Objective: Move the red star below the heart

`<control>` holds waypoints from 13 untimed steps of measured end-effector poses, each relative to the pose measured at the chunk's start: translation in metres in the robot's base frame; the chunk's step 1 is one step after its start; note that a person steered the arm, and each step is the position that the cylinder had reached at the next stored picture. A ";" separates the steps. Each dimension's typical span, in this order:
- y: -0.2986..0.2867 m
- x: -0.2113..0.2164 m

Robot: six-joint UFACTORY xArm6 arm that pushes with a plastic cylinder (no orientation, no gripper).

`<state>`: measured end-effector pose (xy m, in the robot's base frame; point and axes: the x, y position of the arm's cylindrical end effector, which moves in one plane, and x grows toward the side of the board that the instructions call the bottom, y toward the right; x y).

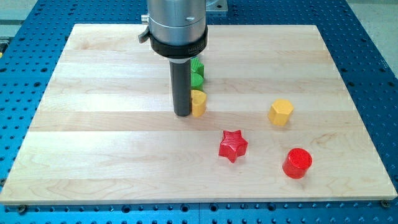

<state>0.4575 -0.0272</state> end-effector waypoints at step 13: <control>0.003 0.073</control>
<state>0.5307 -0.0241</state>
